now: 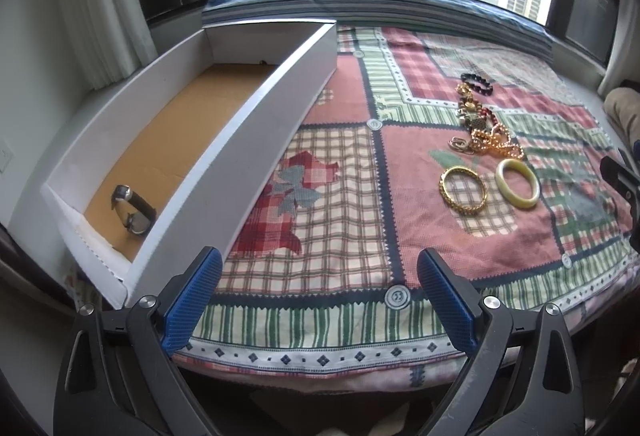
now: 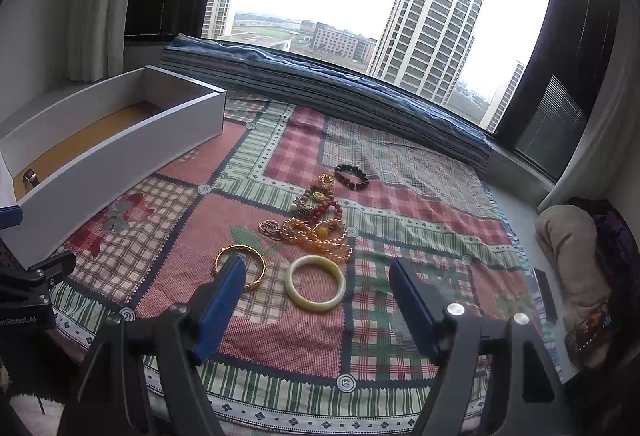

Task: Organize jewelry
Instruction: 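Move both tools back over the jewelry on the quilt, then lower the left tool onto the gold bangle and grasp its rim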

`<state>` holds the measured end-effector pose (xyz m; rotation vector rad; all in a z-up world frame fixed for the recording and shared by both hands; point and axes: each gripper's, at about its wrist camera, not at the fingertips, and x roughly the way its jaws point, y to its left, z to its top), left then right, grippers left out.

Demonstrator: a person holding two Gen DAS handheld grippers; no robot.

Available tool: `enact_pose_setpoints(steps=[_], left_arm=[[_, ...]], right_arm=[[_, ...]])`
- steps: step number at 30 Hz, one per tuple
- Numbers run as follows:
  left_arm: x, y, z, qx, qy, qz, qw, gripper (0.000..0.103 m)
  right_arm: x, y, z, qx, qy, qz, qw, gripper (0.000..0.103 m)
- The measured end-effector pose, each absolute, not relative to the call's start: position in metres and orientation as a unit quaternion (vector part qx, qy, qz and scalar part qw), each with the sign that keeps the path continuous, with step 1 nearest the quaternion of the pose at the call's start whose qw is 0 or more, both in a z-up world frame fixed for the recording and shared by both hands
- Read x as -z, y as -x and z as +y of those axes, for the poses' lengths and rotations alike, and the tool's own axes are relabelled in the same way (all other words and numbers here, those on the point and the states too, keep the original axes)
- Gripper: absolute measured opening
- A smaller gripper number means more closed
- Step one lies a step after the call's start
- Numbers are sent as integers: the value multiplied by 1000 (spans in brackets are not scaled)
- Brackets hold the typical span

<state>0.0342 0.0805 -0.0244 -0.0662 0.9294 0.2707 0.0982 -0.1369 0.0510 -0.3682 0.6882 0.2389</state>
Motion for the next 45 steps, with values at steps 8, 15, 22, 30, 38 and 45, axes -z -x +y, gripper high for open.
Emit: enact_pose_setpoints(steps=[8,15,22,30,38,45], left_arm=[[46,-55,70,-86,38,475,875,98],[64,-106,28,46,16,509,860,98],[98,-167,-22,114,-56,530,839,98],[131,-201,-26,95,-74,547,829,98],[128,-202,-31,110,-66,529,839,76],[121,-192,-22,93,-46,532,840,70]], right_arm=[[-8,-109,-174,-113,130,409,896,76],[19,-106,-185,-127,114,446,879,76],[26,-109,-201,-132,85,459,874,76],[31,-116,-227,-115,60,468,874,76],[39,-122,-235,-110,42,479,870,76],[37,-123,-240,-115,21,482,868,76]])
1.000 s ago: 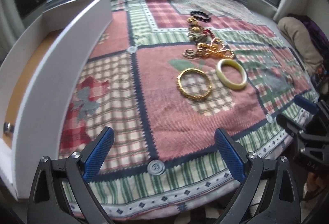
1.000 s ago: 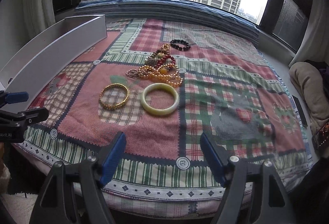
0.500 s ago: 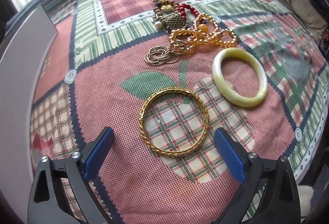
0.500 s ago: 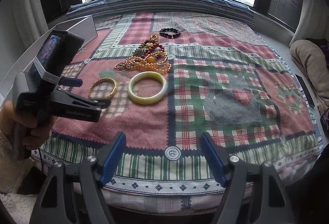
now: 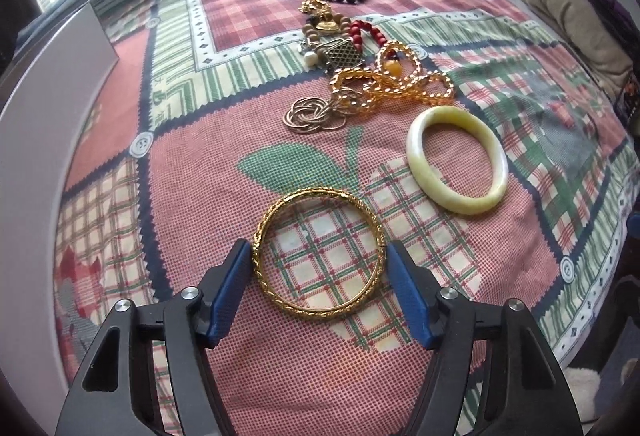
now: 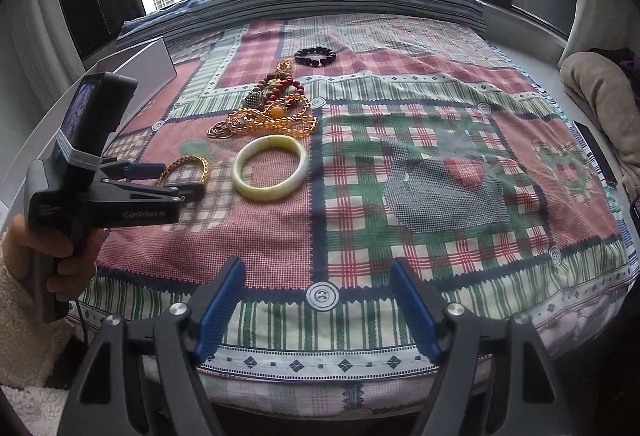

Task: Organize jewelry
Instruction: 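Lower the left tool onto the gold bangle and grasp its rim, then grasp the cream jade bangle rim with the right tool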

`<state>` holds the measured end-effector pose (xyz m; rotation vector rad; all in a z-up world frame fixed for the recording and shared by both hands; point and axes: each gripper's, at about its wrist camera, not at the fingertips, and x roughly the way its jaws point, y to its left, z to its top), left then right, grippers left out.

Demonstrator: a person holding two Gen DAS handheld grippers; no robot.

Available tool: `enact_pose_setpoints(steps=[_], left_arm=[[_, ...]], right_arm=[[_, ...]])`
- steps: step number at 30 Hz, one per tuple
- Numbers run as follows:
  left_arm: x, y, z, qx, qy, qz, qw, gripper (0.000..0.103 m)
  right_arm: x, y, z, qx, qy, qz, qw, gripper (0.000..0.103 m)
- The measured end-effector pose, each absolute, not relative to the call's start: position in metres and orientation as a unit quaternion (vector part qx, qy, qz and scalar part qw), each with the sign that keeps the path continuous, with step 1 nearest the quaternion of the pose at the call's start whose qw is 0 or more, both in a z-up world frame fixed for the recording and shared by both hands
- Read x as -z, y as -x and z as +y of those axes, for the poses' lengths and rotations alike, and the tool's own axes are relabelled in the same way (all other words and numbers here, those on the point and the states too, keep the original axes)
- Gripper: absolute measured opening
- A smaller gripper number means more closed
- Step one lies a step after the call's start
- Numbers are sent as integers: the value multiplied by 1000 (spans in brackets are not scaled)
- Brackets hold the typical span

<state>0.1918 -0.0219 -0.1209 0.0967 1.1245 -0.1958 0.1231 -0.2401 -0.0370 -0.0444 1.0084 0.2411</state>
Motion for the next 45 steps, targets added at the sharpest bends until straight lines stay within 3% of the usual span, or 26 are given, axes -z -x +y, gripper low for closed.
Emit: enact_pose_setpoints(steps=[9,17,19,21,23,27,33,45], left_arm=[[94,-154,21,38,-3,511,858,70],[89,-124,52,-2,19,500,866,70],[90,-119,56,-7,23,501,865,70],[89,-116,57,-11,21,499,866,70],[86,-113,59,-16,20,494,869,70],[81,-109,62,-21,20,487,873,70],[81,-106,66,-29,24,487,873,70],[59,-89,92,-54,61,464,882,70]], right_arm=[[47,-141,-236,-155,-29,510,845,76],[50,-184,-221,-171,-5,506,845,76],[56,-203,-215,-167,16,511,843,70],[65,-222,-209,-170,25,520,836,50],[77,-240,-203,-175,33,538,824,44],[94,-256,-187,-181,66,552,811,24],[97,-261,-186,-169,78,554,811,11],[36,-233,-179,-218,11,514,830,11]])
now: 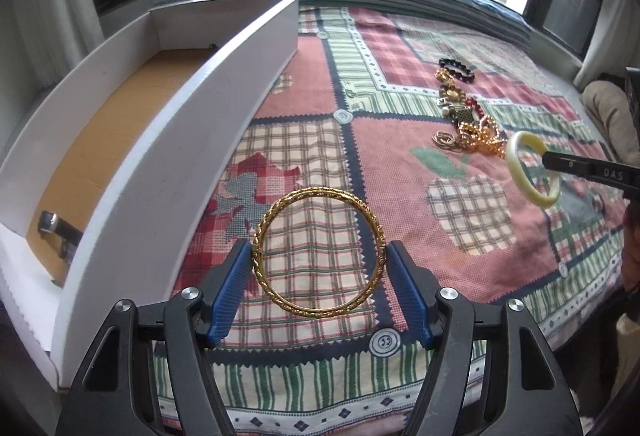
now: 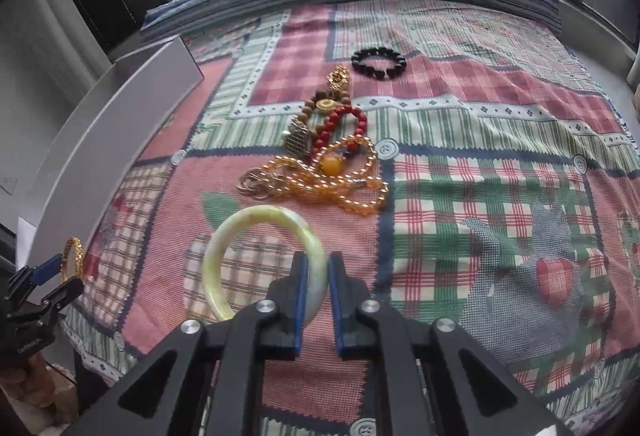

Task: Organize jewelry
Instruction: 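Grasp the cream jade bangle rim with the right tool, then release the gold bangle into the box while the right tool releases the jade bangle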

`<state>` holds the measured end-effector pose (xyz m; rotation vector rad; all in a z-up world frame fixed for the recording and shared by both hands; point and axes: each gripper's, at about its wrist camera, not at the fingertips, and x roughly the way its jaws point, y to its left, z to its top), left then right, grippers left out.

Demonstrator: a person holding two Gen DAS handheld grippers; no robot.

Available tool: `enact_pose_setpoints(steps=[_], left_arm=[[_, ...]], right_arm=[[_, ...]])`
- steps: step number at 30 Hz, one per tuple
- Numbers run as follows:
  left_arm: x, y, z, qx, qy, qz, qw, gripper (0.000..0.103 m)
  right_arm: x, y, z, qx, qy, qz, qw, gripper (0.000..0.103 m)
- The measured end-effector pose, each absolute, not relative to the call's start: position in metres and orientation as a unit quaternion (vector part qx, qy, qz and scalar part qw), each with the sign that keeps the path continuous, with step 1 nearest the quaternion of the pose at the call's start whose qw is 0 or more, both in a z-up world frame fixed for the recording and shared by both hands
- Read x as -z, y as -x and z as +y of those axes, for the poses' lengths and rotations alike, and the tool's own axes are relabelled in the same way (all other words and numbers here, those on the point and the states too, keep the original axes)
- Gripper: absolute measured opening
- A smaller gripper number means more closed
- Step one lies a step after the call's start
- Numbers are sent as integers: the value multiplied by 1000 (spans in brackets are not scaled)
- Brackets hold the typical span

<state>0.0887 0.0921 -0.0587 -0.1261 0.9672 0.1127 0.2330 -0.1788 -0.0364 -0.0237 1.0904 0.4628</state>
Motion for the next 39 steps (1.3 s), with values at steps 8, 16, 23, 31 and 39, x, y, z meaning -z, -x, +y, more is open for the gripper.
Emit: enact_pose_setpoints(steps=[8,16,23,31,39], left_arm=[[4,-65,136,-66,115,420,898,69],[-45,-61,238,-164,142,382,898,69],[-17,-97,312,-215,184,411,866,69],[34,-129,349,-234,216,455,832,69],[52,-130,358,-263,202,475,815,83]], right_arm=[[-8,-218,-120,-301,-10,481,824,11],[-40,-219,-10,-406,-21,459,790,11],[-44,-233,99,-462,12,452,763,11],[7,-265,192,-464,58,483,740,11],[35,-284,210,-437,87,500,742,27]])
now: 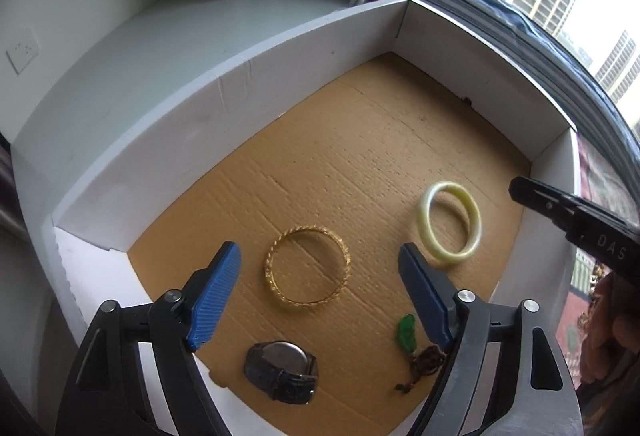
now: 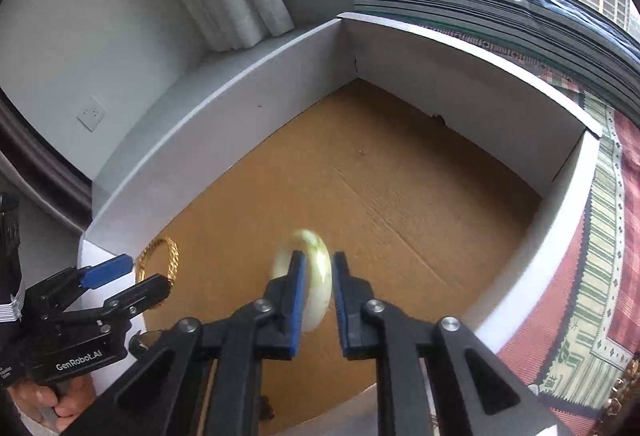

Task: Organize jewelry
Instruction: 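Release the gold bangle into the box while the right tool releases the jade bangle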

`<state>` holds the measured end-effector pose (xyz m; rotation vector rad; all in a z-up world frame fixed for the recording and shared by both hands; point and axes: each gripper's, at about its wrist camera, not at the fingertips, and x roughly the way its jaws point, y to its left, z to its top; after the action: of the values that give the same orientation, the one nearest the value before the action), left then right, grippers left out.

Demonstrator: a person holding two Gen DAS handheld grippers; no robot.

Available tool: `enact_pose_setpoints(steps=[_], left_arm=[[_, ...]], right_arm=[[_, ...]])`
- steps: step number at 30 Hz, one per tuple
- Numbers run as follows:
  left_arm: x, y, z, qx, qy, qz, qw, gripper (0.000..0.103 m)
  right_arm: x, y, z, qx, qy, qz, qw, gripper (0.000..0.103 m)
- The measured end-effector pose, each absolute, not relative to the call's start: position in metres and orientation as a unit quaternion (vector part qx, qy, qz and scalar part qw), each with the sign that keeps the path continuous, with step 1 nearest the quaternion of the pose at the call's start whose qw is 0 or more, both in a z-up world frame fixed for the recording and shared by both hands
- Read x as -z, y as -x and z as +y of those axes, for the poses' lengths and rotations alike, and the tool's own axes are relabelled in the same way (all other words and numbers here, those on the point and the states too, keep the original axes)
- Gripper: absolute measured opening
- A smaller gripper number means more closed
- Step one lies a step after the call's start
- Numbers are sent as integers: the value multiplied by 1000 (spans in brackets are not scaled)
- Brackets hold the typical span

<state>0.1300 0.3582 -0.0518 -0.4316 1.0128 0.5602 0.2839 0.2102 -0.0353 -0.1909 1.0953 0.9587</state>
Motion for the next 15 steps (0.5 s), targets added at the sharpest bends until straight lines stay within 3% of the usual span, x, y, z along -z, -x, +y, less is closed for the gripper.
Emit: enact_pose_setpoints(steps=[4,6,11,15], left_arm=[[37,-116,349,-264,195,457,827,87],[26,-108,336,-260,188,445,836,90],[-1,-88,282,-235,153,416,865,95],[-11,-80,229,-205,129,402,883,97]], right_arm=[[12,-279,191,-437,77,477,759,32],[-5,-268,177,-435,84,453,774,45],[-45,-233,130,-426,98,401,805,64],[-67,-201,80,-403,113,360,834,68]])
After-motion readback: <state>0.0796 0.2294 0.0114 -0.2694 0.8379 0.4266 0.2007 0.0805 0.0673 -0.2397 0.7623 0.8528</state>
